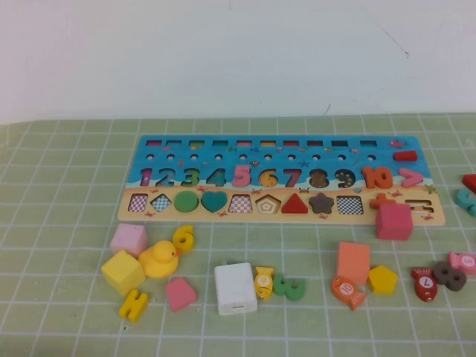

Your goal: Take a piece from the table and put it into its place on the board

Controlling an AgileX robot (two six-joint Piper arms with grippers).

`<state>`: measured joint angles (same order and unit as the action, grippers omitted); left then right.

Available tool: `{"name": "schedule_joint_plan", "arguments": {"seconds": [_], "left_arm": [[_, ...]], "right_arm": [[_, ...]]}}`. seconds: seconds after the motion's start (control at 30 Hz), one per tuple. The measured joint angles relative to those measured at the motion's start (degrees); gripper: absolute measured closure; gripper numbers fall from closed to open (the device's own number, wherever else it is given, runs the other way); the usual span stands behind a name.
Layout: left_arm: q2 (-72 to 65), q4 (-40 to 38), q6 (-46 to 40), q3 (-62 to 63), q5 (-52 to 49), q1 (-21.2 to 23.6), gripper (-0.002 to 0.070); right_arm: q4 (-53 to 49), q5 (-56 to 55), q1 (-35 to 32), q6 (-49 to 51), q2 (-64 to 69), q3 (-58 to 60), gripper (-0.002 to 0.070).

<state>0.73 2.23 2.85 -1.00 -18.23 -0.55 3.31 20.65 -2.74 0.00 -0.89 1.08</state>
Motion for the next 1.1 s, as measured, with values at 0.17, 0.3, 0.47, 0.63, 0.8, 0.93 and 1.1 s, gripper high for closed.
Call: {"name": "schedule_joint_plan", "arguments": {"seconds": [0.17,0.3,0.47,0.63,0.8,0.93,1.1], "left_arm": [[0.00,0.12,0.00,0.00,0.00,0.00,0.0677],[0.00,0.21,0.00,0.00,0.00,0.00,0.0677],[0.00,0.21,0.00,0.00,0.00,0.00,0.0677],[0.00,0.21,0.00,0.00,0.00,0.00,0.0677],[0.00,0.21,0.00,0.00,0.00,0.00,0.0677],[0.00,0.21,0.00,0.00,0.00,0.00,0.0677],[0.00,1.75,0.00,0.00,1.00,0.00,0.0677]], "right_arm": [[0.00,0.00,0.00,0.00,0.00,0.00,0.0679],[0.00,0.00,0.00,0.00,0.00,0.00,0.0679],[0.00,0.00,0.00,0.00,0.00,0.00,0.0679],[0.00,0.00,0.00,0.00,0.00,0.00,0.0679],[0.00,0.00,0.00,0.00,0.00,0.00,0.0679],[0.00,0.00,0.00,0.00,0.00,0.00,0.0679],[0.00,0.00,0.00,0.00,0.00,0.00,0.0679]]}}
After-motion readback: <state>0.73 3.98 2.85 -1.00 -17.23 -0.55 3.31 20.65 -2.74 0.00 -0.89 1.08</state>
